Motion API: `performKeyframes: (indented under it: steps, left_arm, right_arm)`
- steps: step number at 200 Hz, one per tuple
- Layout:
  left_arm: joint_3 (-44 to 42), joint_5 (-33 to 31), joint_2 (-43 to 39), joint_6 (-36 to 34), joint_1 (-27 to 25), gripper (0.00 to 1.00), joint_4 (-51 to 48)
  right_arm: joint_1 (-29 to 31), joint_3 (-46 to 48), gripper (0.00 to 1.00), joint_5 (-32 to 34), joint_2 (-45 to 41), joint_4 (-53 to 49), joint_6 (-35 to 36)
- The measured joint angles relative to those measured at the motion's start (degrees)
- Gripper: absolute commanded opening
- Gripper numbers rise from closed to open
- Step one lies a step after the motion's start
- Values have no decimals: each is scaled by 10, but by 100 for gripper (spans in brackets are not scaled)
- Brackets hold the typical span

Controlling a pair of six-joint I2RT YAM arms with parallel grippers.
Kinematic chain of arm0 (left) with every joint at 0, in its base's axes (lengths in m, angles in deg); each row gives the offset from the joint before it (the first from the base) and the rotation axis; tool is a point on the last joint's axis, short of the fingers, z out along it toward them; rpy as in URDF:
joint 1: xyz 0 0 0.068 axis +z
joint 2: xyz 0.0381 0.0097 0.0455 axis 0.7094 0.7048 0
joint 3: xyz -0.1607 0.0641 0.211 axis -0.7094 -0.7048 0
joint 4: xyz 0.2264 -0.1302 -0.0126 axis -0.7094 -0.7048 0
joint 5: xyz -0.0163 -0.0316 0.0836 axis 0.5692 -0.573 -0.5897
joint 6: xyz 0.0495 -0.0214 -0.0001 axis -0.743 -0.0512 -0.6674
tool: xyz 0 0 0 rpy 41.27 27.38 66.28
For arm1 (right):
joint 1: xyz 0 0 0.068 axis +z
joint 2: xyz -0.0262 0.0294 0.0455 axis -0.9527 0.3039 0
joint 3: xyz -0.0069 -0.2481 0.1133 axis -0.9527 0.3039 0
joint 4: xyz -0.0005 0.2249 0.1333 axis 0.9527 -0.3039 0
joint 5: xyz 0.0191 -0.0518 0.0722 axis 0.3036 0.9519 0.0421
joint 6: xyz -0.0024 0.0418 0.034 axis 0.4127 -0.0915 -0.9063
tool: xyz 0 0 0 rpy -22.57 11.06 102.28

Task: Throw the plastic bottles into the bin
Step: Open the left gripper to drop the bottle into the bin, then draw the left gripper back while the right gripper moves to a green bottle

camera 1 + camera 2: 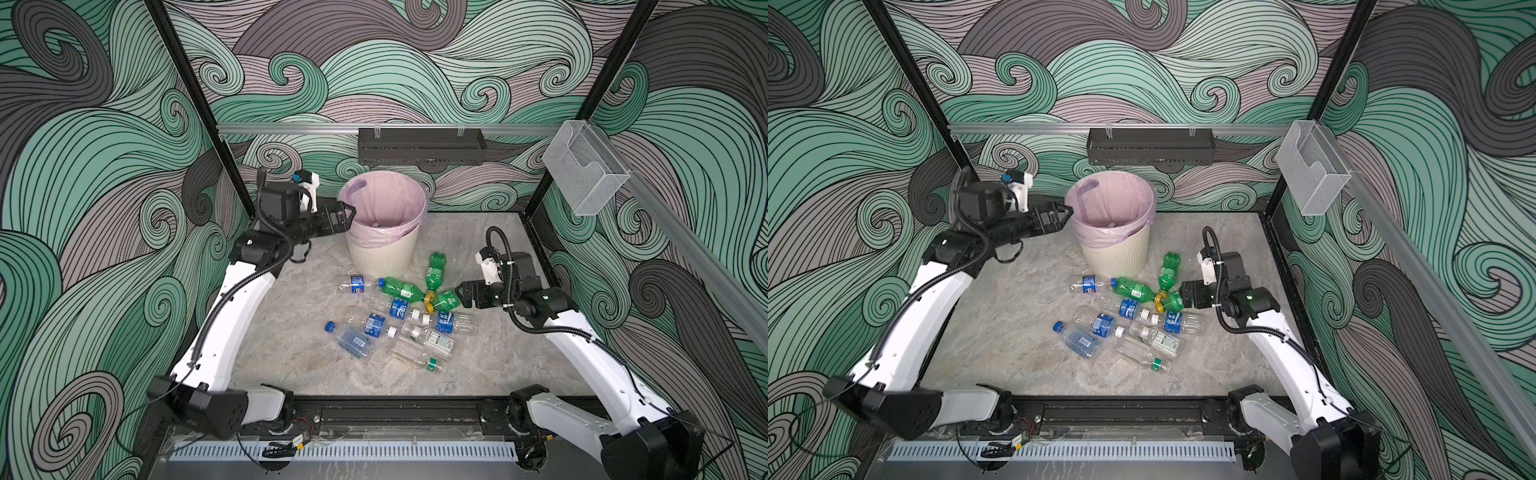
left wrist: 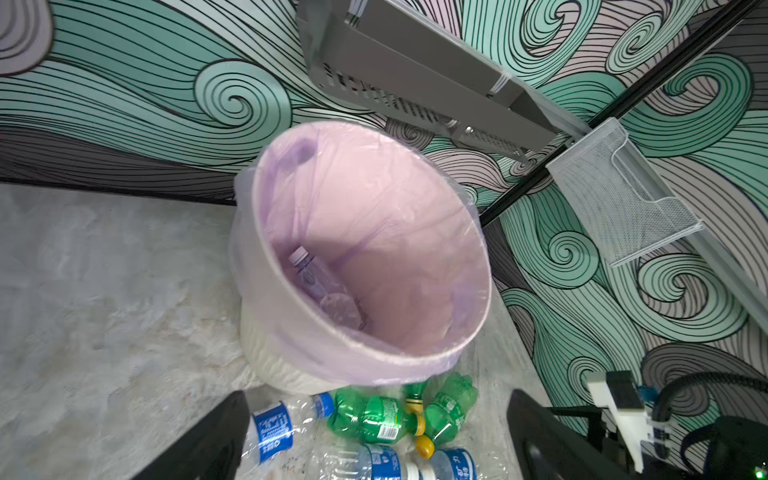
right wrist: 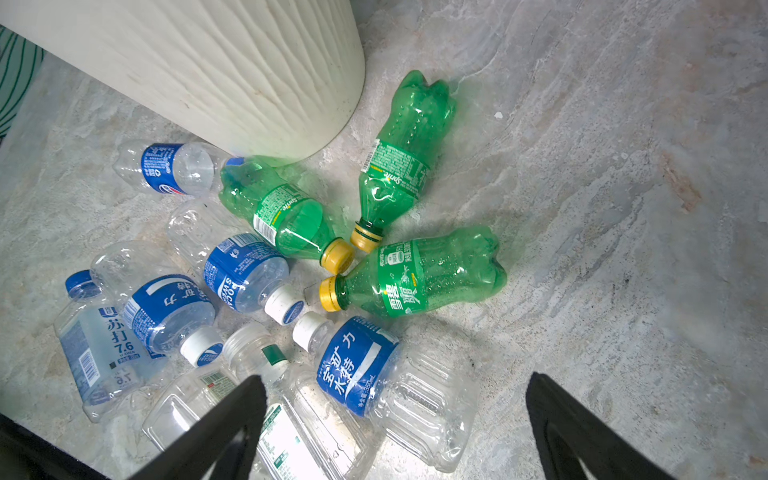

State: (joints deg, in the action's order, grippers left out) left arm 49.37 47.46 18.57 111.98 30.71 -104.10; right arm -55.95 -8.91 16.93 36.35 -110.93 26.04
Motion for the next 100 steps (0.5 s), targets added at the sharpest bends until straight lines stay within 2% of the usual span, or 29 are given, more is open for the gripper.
performKeyframes:
  steps: [32, 55, 75, 100]
  left_arm:
    - [-90, -55, -110, -18, 1, 99, -14]
    - [-157, -96, -167, -26, 1, 99, -35]
    - [-210, -123, -203, -29, 1, 99, -52]
    - [-252, -148, -237, -28, 1, 99, -66]
  right_arm:
    - [-4, -5, 91, 0, 38, -12, -13]
    - [-15, -22, 95, -3, 83, -13, -38]
    - [-18, -23, 93, -11, 113, 5, -76]
    - [-17, -1, 87, -13, 125, 52, -139]
